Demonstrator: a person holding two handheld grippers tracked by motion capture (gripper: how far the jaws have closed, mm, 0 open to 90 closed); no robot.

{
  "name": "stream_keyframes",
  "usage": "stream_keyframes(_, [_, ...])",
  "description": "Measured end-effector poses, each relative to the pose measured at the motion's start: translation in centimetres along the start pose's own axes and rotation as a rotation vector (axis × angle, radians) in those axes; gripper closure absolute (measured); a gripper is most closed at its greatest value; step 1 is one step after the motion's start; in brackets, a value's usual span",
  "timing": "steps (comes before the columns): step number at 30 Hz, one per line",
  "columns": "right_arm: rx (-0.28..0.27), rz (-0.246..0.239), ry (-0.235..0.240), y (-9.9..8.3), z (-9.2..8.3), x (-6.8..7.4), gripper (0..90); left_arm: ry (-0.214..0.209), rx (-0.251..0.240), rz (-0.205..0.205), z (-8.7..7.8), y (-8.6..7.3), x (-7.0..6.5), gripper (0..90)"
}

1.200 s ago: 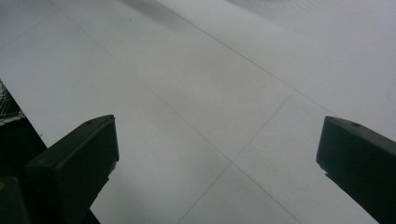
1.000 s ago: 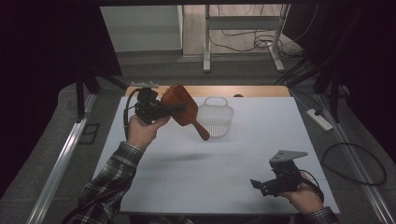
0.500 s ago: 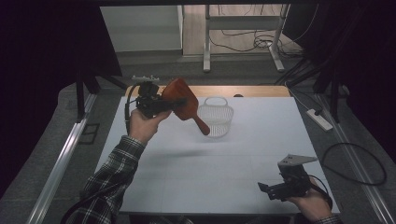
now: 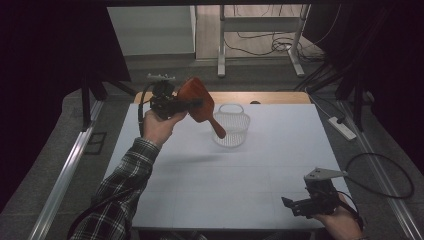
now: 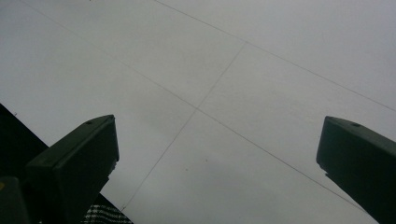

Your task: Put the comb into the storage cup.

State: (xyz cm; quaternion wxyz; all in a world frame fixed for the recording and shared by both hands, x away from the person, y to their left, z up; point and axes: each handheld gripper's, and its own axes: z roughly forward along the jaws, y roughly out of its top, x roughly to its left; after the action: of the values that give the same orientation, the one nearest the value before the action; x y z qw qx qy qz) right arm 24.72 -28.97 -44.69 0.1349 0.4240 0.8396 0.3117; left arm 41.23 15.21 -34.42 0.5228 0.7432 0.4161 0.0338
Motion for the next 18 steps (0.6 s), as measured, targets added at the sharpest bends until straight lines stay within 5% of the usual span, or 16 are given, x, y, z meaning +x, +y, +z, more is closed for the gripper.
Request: stream_keyframes(18, [-0.007,-0.01,-0.006,-0.1,-0.1,0.2,0.0,0.042,-0.012,-0.016,1.5,2.1,0.5,55.4])
